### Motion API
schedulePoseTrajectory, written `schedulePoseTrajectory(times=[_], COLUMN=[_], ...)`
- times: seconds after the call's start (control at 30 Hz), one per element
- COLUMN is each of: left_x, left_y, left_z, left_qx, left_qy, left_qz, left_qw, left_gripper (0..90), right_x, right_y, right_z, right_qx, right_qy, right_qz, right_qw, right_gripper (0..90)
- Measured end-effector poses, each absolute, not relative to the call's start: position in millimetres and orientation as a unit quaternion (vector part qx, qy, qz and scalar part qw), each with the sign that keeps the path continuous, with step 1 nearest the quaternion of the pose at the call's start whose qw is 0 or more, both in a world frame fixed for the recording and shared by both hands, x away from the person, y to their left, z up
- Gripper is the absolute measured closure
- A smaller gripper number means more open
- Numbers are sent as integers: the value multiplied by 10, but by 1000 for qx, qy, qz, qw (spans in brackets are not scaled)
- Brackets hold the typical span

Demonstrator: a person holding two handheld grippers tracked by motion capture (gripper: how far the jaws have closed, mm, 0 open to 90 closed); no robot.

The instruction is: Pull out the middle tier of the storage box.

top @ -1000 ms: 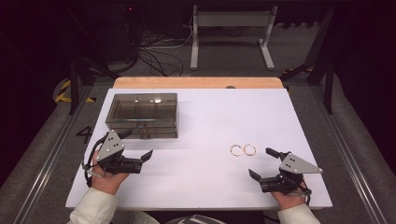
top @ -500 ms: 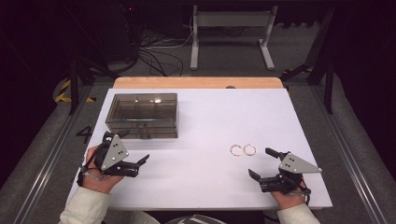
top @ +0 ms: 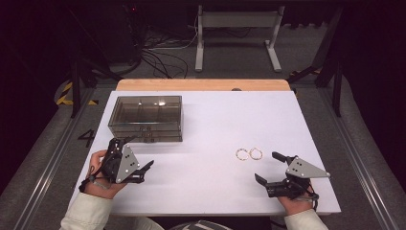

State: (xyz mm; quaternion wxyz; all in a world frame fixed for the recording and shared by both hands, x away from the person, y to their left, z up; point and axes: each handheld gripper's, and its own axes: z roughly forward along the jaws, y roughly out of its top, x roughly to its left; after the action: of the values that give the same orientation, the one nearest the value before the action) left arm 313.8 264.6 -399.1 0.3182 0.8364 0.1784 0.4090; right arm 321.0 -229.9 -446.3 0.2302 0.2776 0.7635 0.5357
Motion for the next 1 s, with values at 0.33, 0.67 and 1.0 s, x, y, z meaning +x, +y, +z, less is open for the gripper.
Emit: schedulePoseTrajectory(times=[0.33,0.67,1.0], left_x=[3091,3080,3120], left_y=[2635,2610,2611], left_z=[-4074,-4207,-4309], left_qx=[831,819,810], left_qy=[124,100,94], left_qz=[463,526,559], left_qw=[282,207,150], left_gripper=[157,195,259], right_x=[3203,3202,3206], right_y=[-2298,-2297,-2289], right_z=[-4459,-4459,-4465], right_qx=[275,275,273], right_qy=[764,764,765], right_qz=[536,534,534], right_qw=[231,234,233], right_gripper=[36,37,38])
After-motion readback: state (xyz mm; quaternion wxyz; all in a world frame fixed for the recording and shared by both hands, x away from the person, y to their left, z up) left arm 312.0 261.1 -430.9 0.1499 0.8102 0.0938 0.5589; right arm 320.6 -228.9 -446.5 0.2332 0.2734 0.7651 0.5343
